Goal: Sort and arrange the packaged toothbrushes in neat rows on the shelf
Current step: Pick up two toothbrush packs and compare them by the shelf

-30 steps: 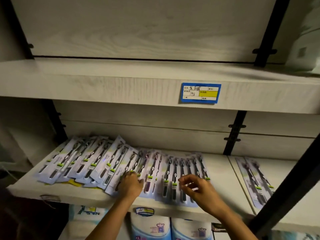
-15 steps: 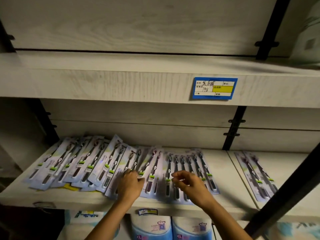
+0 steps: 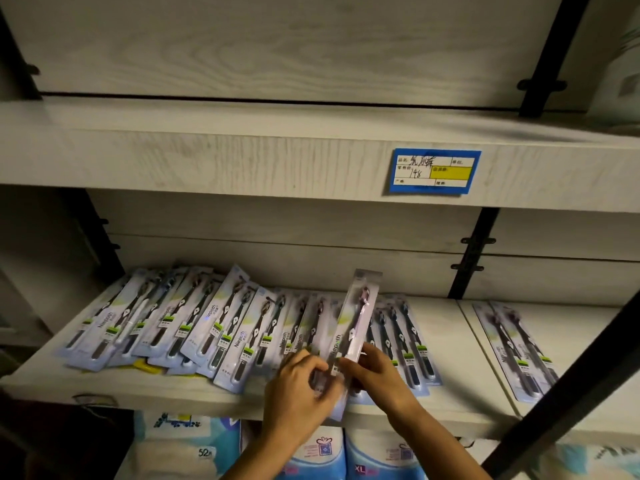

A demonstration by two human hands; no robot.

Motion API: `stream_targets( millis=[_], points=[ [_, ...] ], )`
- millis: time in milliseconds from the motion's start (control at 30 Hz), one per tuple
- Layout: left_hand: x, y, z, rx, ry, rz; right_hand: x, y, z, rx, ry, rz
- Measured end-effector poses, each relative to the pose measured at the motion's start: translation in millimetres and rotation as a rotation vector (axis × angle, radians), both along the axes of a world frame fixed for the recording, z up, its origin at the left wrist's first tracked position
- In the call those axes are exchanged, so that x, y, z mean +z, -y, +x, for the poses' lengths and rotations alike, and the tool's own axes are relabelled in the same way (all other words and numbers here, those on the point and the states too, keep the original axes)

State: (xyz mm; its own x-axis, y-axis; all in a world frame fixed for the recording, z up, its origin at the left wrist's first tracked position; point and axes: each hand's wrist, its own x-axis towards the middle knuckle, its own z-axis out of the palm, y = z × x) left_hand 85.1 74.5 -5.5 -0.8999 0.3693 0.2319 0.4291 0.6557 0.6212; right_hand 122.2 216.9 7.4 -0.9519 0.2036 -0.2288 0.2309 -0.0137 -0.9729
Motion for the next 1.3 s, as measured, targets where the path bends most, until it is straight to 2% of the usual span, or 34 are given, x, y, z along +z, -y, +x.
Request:
stream_targets(
  millis=[100, 267, 367, 633, 733, 833, 900, 967, 1100, 1300],
  points=[
    [-5.7, 7.6, -24.2, 0.063, 0.116, 0.038, 3.3, -10.8, 4.0, -0.026, 0.003, 0.03],
    [-12.1, -2.9, -58.6, 0.112, 0.271, -0.285, 7.3, -21.0, 11.7, -0.034, 0.02, -0.012],
    [-17.5, -12.1, -68.3, 0.128, 0.3, -0.383, 6.2, -23.5, 16.4, -0.01, 0.021, 0.03],
    [-27.6, -5.2, -86.3, 0.186, 0.339, -0.344, 10.4, -23.9, 19.0, 0.02, 0.011, 0.107],
    [-26.1, 0.7, -84.7, 0.237, 0.356, -0.187, 14.8, -24.3, 18.2, 0.033, 0.006, 0.152],
    [-19.5, 6.0, -74.1, 0.246, 0.43, 0.145, 17.9, -28.5, 18.2, 0.042, 0.013, 0.182],
    [-13.8, 12.1, -63.3, 0.153, 0.543, 0.412, 20.7, -30.9, 19.2, 0.051, -0.001, 0.188],
    [-8.4, 20.4, -52.3, 0.024, 0.638, 0.564, 23.2, -32.1, 21.3, 0.051, -0.023, 0.179],
    [5.3, 32.2, -29.7, -0.127, 0.758, 0.699, 24.6, -34.6, 30.5, 0.036, -0.072, 0.153],
    [14.0, 24.7, -0.1, -0.197, 0.786, 0.743, 25.5, -40.2, 57.7, 0.03, -0.138, 0.189]
  ],
)
